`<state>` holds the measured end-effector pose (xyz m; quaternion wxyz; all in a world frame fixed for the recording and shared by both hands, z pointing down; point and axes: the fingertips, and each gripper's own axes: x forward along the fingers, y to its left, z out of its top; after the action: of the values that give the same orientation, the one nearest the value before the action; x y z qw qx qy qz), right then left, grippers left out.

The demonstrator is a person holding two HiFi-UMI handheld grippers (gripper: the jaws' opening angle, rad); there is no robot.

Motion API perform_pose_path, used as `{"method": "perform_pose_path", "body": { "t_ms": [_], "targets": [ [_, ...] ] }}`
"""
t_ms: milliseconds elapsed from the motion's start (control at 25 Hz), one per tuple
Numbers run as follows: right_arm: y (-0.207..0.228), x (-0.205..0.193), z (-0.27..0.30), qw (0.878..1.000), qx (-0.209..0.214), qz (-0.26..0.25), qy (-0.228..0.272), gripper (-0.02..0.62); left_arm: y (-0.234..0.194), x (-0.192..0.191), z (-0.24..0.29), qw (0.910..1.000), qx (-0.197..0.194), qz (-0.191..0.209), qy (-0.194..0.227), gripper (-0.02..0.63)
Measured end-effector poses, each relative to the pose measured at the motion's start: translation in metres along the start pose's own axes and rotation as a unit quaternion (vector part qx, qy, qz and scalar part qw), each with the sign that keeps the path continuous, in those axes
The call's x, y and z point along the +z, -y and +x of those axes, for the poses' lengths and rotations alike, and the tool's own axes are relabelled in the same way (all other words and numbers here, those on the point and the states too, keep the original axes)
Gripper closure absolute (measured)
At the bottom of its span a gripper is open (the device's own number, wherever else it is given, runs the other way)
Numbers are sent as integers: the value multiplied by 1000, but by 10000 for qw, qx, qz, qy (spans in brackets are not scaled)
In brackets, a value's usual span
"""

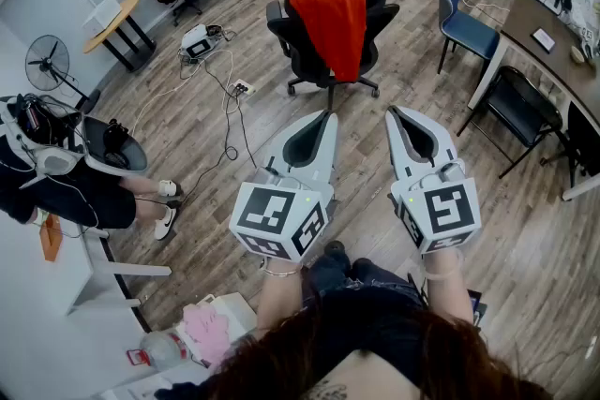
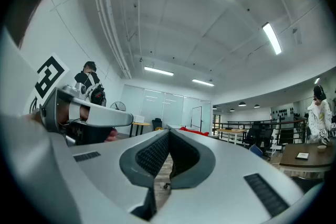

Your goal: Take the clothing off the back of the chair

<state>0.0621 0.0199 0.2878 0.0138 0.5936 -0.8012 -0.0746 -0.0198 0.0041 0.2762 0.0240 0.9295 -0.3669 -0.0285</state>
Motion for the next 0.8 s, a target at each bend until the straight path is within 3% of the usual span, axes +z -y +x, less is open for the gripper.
{"method": "perform_pose_path", "body": {
  "t_ms": [400, 800],
  "targets": [
    [21, -13, 9, 9999, 136, 55, 67, 612, 8, -15, 31, 9999, 81, 66, -92, 588],
    [41, -25, 55, 9997, 200, 135, 86, 612, -27, -16, 72, 9998, 64, 75, -149, 588]
  ]
}}
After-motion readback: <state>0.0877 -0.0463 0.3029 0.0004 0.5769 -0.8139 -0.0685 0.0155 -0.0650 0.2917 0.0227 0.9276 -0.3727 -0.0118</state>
